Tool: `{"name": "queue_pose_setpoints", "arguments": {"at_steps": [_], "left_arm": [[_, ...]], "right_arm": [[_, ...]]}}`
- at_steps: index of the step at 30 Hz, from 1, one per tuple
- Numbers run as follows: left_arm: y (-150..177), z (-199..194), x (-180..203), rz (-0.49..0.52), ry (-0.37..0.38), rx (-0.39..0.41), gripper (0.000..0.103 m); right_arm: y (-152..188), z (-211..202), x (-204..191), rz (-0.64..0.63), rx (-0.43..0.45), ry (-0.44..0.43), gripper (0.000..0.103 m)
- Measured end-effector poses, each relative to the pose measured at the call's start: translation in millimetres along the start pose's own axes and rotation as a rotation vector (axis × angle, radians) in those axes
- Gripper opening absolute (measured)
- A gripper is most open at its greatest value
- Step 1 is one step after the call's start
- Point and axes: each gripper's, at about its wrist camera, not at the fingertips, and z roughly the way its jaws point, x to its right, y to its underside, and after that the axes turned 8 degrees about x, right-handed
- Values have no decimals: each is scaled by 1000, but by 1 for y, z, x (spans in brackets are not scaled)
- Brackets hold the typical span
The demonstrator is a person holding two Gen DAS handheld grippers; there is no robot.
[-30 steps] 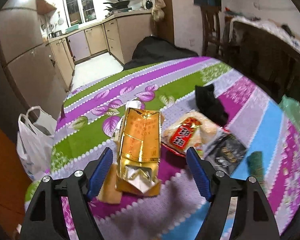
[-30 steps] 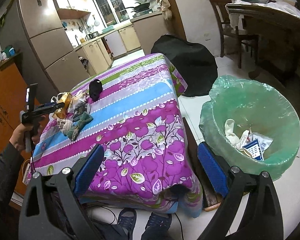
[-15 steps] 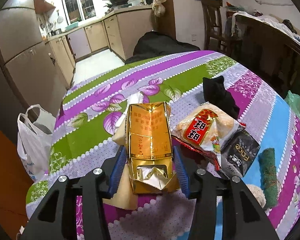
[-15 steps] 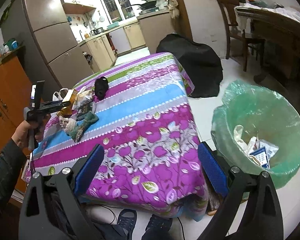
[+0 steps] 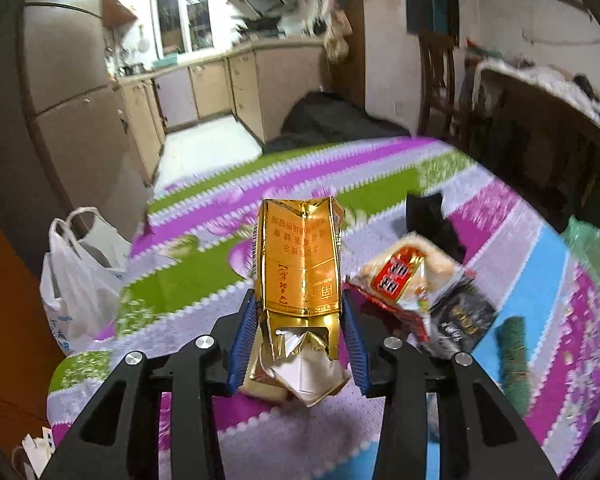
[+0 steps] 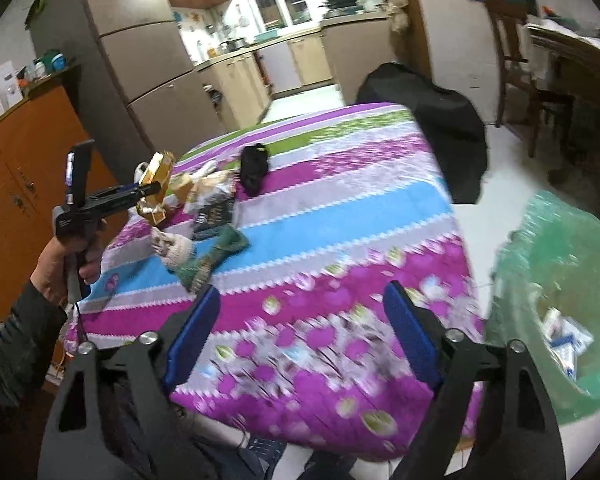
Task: Collect trash
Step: 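Lift the gold box with the left tool while the right tool grasps the black sock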
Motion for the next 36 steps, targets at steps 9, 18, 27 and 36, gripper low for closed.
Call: {"name": "queue_pose_setpoints", "arguments": {"at_steps": [9, 18, 27, 36], "left_arm": [[10, -67, -33, -157, -62, 101, 42], [15, -76, -40, -195, -45, 108, 42], [14, -62, -42, -215, -66, 104, 42], [5, -77, -18, -220, -42, 124, 42]], "right_arm": [[-69, 129, -24, 15, -122, -107, 64], [-105, 247, -39, 101, -237, -87, 64], [-106, 254, -52, 0, -247, -2, 33], [-114, 156, -64, -116, -27, 41, 33]]}}
